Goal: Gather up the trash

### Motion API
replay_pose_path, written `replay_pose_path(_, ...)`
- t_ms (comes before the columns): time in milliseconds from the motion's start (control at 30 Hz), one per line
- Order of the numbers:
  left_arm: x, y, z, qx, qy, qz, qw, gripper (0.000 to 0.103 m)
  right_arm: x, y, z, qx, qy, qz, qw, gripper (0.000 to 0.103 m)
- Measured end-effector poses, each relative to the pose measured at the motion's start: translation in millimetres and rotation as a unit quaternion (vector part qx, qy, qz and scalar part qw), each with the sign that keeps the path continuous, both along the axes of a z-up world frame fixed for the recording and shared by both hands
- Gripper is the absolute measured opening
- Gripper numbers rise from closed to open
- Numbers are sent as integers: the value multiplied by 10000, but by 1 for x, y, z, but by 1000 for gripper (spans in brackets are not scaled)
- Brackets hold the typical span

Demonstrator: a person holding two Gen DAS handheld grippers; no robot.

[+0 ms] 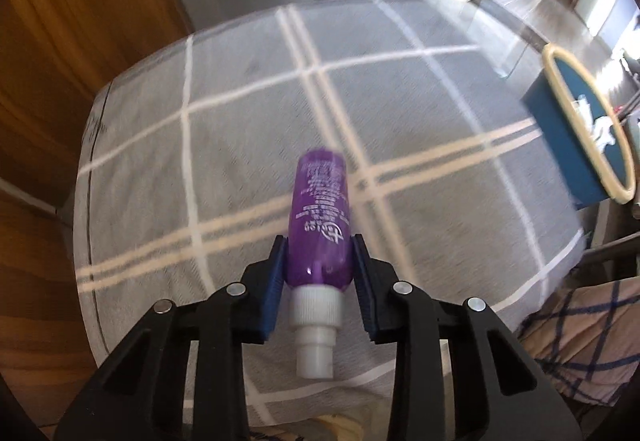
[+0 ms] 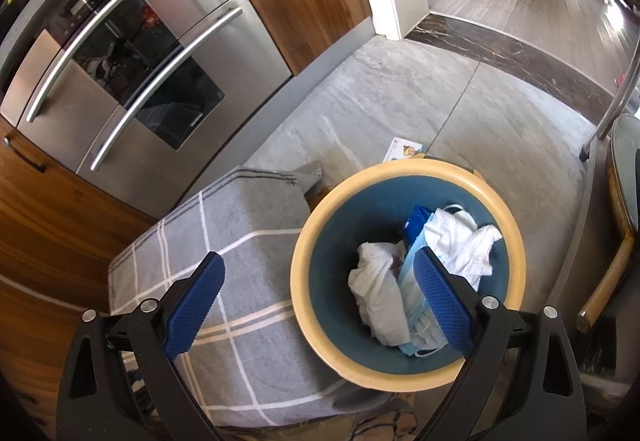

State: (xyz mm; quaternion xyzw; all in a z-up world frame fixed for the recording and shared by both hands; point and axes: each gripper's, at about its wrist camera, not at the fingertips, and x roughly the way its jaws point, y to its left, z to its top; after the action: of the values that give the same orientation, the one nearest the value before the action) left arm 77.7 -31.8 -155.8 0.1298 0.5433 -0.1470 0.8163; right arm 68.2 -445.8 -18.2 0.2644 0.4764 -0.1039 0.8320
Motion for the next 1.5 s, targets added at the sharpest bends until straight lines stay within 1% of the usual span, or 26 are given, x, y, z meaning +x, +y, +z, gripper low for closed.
replay_pose_path(133, -2, -30, 20, -182, -217, -357, 9990, 32, -1, -6, -4, -57, 80, -39, 9999, 95)
replay_pose_path(267, -9, -78, 38, -308, -415, -853, 9950, 32, -5, -17, -5, -115, 110, -152, 9998, 95)
replay_pose_path(333, -13, -110, 47, -416, -502, -1150, 9912, 32, -7, -25, -7, -169, 148, -229, 9995, 95)
replay_pose_path(433, -19, -151, 55, -616, -534, -1467, 9858, 32, -13, -37, -11, -190, 219, -364, 9989, 95)
replay_pose_path(467, -21, -169, 57, -692, -557, -1620, 9828, 32, -16, -42, -12, -211, 241, -451, 9985, 95)
replay_pose_path(633, -34, -240, 64, -813, -708, -2193, 9697, 32, -28, -67, -16, -231, 302, -856, 9956, 95)
replay_pose_path(833, -36, -298, 62, -1019, -717, -2445, 9616, 32, -41, -86, -15, -223, 248, -1250, 9916, 95)
replay_pose_path(967, -35, -319, 52, -1072, -643, -2481, 9606, 32, -42, -88, -16, -283, 289, -1271, 9911, 95)
replay_pose_path(1100, -38, -324, 45, -1155, -571, -2577, 9576, 32, -40, -88, -18, -312, 344, -1223, 9914, 95)
replay_pose_path(1133, -39, -323, 44, -1155, -606, -2618, 9563, 35, -39, -87, -19, -311, 344, -1225, 9914, 95)
replay_pose_path(1167, -40, -323, 45, -1171, -661, -2653, 9547, 41, -39, -87, -19, -307, 344, -1225, 9914, 95)
replay_pose_path(1200, -41, -322, 45, -1175, -695, -2651, 9545, 61, -39, -87, -19, -302, 343, -1230, 9914, 95)
replay_pose_path(1233, -41, -320, 47, -1212, -766, -2615, 9545, 70, -39, -87, -19, -274, 348, -1226, 9915, 95)
replay_pose_path(1300, -40, -316, 51, -1244, -833, -2560, 9550, 70, -38, -85, -18, -263, 347, -1203, 9918, 95)
replay_pose_path(1400, -35, -308, 56, -1240, -832, -2392, 9594, 71, -37, -82, -15, -308, 290, -1147, 9925, 95)
replay_pose_path(1500, -34, -294, 60, -1192, -864, -2300, 9620, 74, -36, -80, -13, -360, 268, -1056, 9934, 95)
